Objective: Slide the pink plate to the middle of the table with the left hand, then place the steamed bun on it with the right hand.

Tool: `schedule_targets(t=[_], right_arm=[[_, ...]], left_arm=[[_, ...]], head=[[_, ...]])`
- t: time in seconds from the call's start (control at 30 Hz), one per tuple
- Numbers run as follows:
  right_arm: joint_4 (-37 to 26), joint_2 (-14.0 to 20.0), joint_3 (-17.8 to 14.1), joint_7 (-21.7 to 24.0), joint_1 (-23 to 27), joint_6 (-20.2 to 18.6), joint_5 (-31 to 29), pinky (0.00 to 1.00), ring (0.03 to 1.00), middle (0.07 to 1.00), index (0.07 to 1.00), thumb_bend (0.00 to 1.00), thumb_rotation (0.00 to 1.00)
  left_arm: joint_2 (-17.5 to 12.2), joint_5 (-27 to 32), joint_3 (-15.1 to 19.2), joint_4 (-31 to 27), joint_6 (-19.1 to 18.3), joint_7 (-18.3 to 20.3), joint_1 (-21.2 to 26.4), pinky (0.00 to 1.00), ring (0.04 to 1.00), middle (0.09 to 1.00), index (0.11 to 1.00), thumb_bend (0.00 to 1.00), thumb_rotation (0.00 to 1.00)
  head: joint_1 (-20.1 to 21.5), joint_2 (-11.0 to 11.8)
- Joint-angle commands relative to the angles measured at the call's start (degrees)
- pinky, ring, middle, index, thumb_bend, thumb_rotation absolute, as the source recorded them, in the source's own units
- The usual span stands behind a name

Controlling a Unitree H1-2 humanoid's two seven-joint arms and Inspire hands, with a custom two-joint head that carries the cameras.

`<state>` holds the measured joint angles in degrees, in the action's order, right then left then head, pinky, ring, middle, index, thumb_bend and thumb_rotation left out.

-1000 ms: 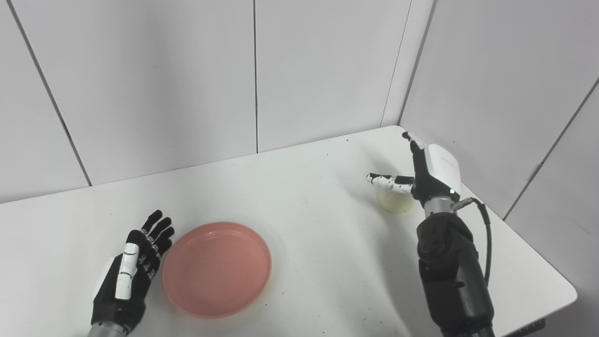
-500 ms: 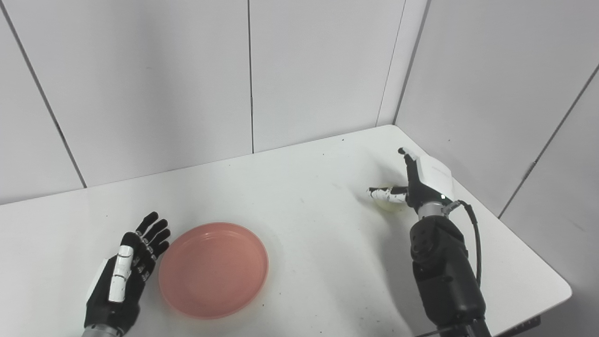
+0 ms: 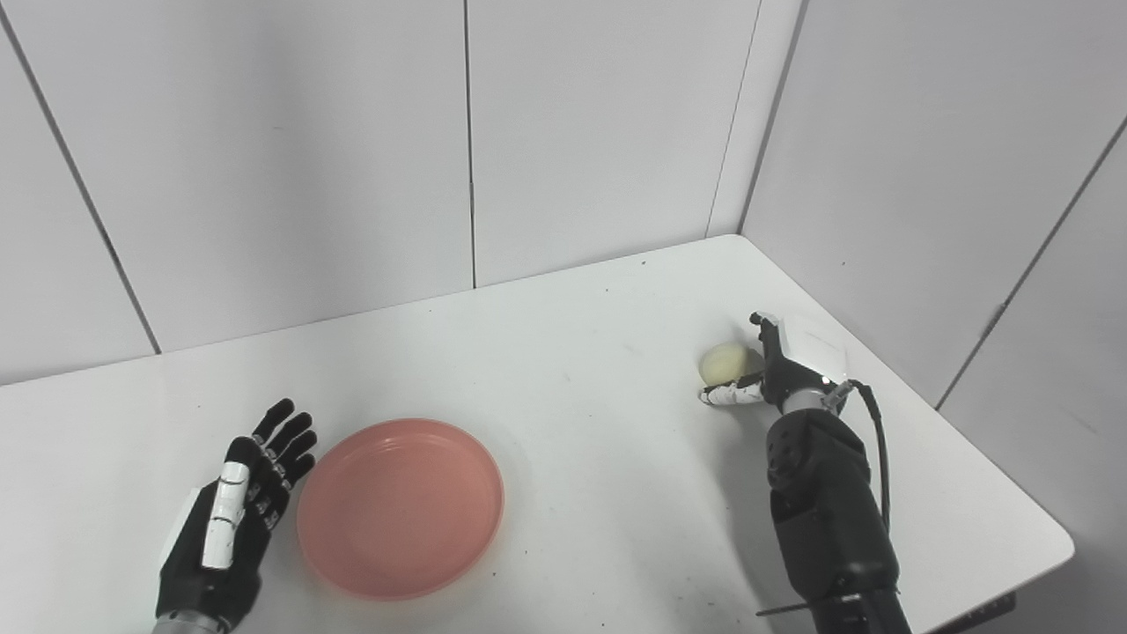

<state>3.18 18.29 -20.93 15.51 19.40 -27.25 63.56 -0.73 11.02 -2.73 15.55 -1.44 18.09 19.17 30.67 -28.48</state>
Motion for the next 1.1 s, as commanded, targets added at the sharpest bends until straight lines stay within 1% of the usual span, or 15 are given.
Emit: schedule_targets(t=[0.0, 0.07, 0.1, 0.13, 0.27, 0.33, 0.37, 0.47, 0.53, 0.57, 0.67, 0.77, 0.9, 1.0, 1.07], right_arm=[[-1.02, 0.74, -0.49, 0.57, 1.21, 0.33, -0.82, 0.23, 0.33, 0.471, 0.841, 0.82, 0.16], [-0.2, 1.26, -0.57, -0.29, 1.06, 0.33, -2.87, 0.18, 0.256, 0.385, 0.825, 0.8, 0.11], [-0.12, 1.33, -0.77, -1.54, 0.88, 0.34, -4.29, 0.17, 0.247, 0.374, 0.822, 0.79, 0.1], [-0.09, 1.4, -0.86, -2.51, 0.74, 0.34, -5.37, 0.15, 0.218, 0.337, 0.761, 0.77, 0.03], [0.08, 2.23, 0.19, -6.25, 0.1, 0.35, -7.98, 0.12, 0.186, 0.295, 0.665, 0.71, 0.0], [0.21, 2.4, 0.62, -7.86, -0.07, 0.35, -9.17, 0.12, 0.188, 0.296, 0.638, 0.68, 0.0], [0.03, 2.31, 0.51, -8.01, -0.05, 0.34, -9.45, 0.15, 0.218, 0.366, 0.582, 0.62, 0.0], [-1.18, 1.74, -0.12, -6.82, 0.15, 0.34, -9.04, 0.21, 0.295, 0.454, 0.508, 0.55, 0.0], [-1.23, 2.31, 0.28, -6.28, -0.07, 0.33, -9.64, 0.25, 0.331, 0.474, 0.492, 0.53, 0.0], [-1.5, 2.51, 0.5, -5.8, -0.23, 0.33, -9.71, 0.26, 0.339, 0.448, 0.521, 0.52, 0.0], [-4.07, 2.31, 0.33, -3.14, -0.47, 0.33, -10.23, 0.31, 0.394, 0.458, 0.523, 0.52, 0.0], [-6.31, 2.41, 1.09, -3.61, -1.17, 0.34, -12.01, 0.32, 0.412, 0.466, 0.518, 0.52, 0.0], [-10.03, 4.96, 2.43, -2.82, -3.39, 3.79, -20.99, 0.36, 0.444, 0.479, 0.501, 0.52, 0.0], [-12.69, 6.25, 3.06, -2.57, -4.26, 6.17, -27.77, 0.35, 0.407, 0.467, 0.511, 0.52, 0.0], [-14.68, 6.41, 3.39, -2.5, -4.49, 7.89, -32.56, 0.34, 0.394, 0.458, 0.516, 0.52, 0.0]], left_arm=[[-0.24, 0.51, -0.01, -0.73, -0.69, 0.14, -0.18, 0.97, 0.941, 0.93, 0.903, 0.75, 0.91], [-0.11, 0.33, -0.07, -0.85, -0.79, -0.07, -0.22, 0.97, 0.941, 0.931, 0.904, 0.75, 0.92], [-0.04, 0.42, -0.05, -0.78, -0.84, -0.06, -0.2, 0.97, 0.94, 0.93, 0.903, 0.75, 0.92], [0.0, 0.5, -0.03, -0.72, -0.88, -0.03, -0.18, 0.98, 0.945, 0.934, 0.908, 0.75, 0.92], [0.03, 0.25, -0.16, -0.51, -0.75, -0.08, -0.16, 0.96, 0.938, 0.928, 0.9, 0.75, 0.92], [0.18, 0.21, -0.2, -0.06, -0.53, -0.1, -0.01, 0.96, 0.939, 0.926, 0.899, 0.76, 0.91], [0.16, 0.17, -0.24, 0.27, -0.32, 0.0, 0.07, 0.96, 0.933, 0.921, 0.895, 0.76, 0.9], [-0.08, 0.26, -0.36, 0.9, 0.32, 0.53, 0.13, 0.97, 0.94, 0.927, 0.901, 0.76, 0.9], [-0.17, 0.24, -0.43, 0.68, 0.39, 0.61, -0.05, 0.98, 0.943, 0.929, 0.9, 0.75, 0.9], [-0.18, 0.17, -0.46, 0.51, 0.38, 0.56, -0.15, 0.97, 0.933, 0.922, 0.893, 0.74, 0.9], [-0.09, -0.27, -0.6, -0.62, -0.1, -0.06, -0.72, 0.96, 0.933, 0.924, 0.901, 0.73, 0.89], [0.18, -1.18, -1.24, -1.33, 0.65, -0.52, -1.37, 0.95, 0.935, 0.928, 0.908, 0.71, 0.9], [1.59, -1.94, -1.82, -1.44, 1.43, -1.9, -2.06, 0.94, 0.926, 0.923, 0.909, 0.68, 0.88], [2.81, -2.73, -2.13, -1.28, 1.65, -3.21, -2.03, 0.95, 0.928, 0.928, 0.913, 0.65, 0.89], [3.74, -3.67, -2.67, -1.57, 1.78, -4.44, -1.9, 0.95, 0.934, 0.933, 0.917, 0.63, 0.91]], head=[[-0.09, -0.12], [-0.23, -0.12], [-0.36, -0.09], [-0.36, -0.09], [-1.45, -0.05], [-1.91, 0.0], [-1.91, 0.0], [-2.52, 0.35], [-2.93, 0.49], [-3.02, 0.54], [-5.31, 0.62], [-9.67, 1.42], [-15.91, 0.75], [-18.17, -0.3], [-21.83, -1.21]])
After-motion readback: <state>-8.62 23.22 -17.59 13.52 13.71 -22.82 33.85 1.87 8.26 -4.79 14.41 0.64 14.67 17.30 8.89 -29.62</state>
